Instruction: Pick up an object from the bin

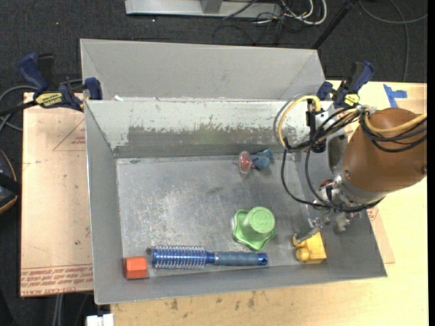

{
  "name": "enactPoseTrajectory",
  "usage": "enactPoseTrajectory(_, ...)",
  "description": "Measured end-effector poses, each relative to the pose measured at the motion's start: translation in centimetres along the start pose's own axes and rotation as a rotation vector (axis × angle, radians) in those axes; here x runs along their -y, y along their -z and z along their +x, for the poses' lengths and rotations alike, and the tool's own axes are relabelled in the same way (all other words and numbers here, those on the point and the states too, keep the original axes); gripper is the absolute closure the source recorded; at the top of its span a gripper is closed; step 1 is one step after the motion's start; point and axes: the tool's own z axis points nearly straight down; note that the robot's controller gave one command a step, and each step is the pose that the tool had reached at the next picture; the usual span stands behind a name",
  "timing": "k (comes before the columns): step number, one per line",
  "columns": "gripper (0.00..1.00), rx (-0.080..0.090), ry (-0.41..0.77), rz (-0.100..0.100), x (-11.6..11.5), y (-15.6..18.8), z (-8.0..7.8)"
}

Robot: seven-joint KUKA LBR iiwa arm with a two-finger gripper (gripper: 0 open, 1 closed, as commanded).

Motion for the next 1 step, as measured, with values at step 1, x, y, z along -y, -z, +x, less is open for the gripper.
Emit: enactPoseTrajectory(1,0.0,0.027,-0.28,0.008,6.97,-2.52,2.52)
